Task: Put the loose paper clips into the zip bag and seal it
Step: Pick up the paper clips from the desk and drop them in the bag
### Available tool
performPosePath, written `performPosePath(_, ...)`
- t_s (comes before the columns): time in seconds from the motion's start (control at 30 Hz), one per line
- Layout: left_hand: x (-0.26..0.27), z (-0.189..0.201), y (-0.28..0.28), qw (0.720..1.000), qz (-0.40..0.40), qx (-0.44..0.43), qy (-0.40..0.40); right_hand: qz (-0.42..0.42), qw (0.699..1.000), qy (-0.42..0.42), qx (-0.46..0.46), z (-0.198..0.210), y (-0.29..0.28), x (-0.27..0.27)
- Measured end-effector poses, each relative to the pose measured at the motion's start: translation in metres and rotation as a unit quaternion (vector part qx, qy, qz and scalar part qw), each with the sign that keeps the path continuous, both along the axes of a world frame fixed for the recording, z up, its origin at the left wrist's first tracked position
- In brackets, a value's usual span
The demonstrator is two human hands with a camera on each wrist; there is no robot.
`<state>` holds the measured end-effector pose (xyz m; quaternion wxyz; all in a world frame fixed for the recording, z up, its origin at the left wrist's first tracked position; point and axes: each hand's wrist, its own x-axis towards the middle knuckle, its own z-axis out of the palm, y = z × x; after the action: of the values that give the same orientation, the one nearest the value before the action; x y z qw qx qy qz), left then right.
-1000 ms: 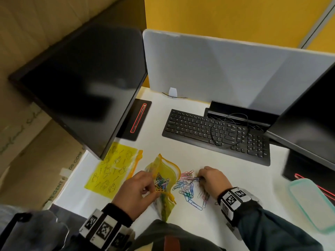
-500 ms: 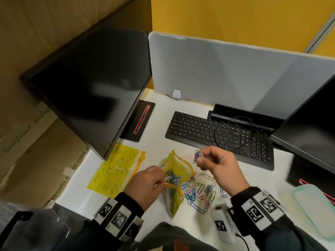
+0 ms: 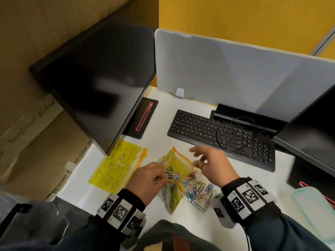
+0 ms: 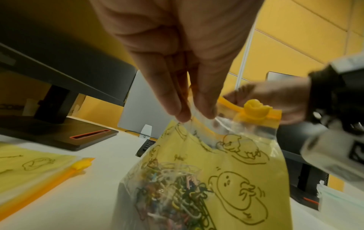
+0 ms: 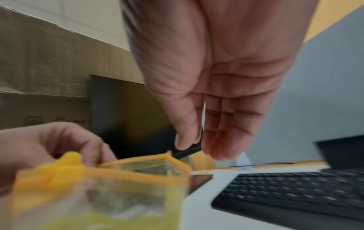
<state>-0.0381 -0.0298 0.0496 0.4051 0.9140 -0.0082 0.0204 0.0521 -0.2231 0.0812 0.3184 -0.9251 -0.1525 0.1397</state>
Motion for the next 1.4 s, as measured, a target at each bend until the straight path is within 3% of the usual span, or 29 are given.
performPosePath(0.1, -0.002, -0.002, 0.002, 1.0, 0.018, -0.016, -0.009, -0.065, 0.992, 0.025, -0.101, -0.024, -0.043, -0.003)
performPosePath(0.17, -0.003, -0.002, 0.002, 0.999, 0.019, -0.029, -0.015, -0.063, 0.977, 0.082, -0.189, -0.044, -0.066, -0.014)
performPosePath(0.23, -0.002, -0.003, -0.001, 0.999, 0.009, -0.034, -0.025, -0.056, 0.964, 0.134, -0.221, -0.058, -0.076, -0.028)
performPosePath(0.33, 0.0, -0.003, -0.003, 0.999, 0.0, -0.031, -0.026, -0.036, 0.97, 0.147, -0.189, -0.073, -0.069, -0.043)
performPosePath(0.5, -0.001, 0.005, 0.0, 0.999, 0.005, -0.037, -0.03, -0.022, 0.989, 0.092, -0.114, -0.08, -0.054, -0.053)
performPosePath(0.63, -0.005, 0.005, 0.003, 0.999, 0.013, -0.033, -0.03, -0.06, 0.979, 0.133, -0.143, -0.078, -0.072, -0.061)
performPosePath(0.8, -0.01, 0.002, 0.001, 0.999, 0.01, -0.034, -0.021, -0.03, 0.981, 0.142, -0.13, -0.091, -0.054, -0.077)
performPosePath(0.97, -0.012, 0.002, -0.001, 0.999, 0.014, -0.03, -0.026, 0.017, 0.992, 0.063, -0.106, -0.099, -0.034, -0.062)
performPosePath(1.1, -0.014, 0.003, -0.001, 0.999, 0.022, -0.029, -0.027, -0.035, 0.997, 0.061, -0.04, -0.091, -0.037, -0.037)
performPosePath(1.27, -0.017, 0.001, -0.001, 0.999, 0.027, -0.017, -0.019, 0.052, 0.978, 0.064, -0.192, -0.092, -0.035, -0.022)
performPosePath(1.4, -0.014, 0.001, 0.0, 0.999, 0.035, -0.023, -0.016, 0.04, 0.984, 0.026, -0.172, -0.099, -0.03, -0.02)
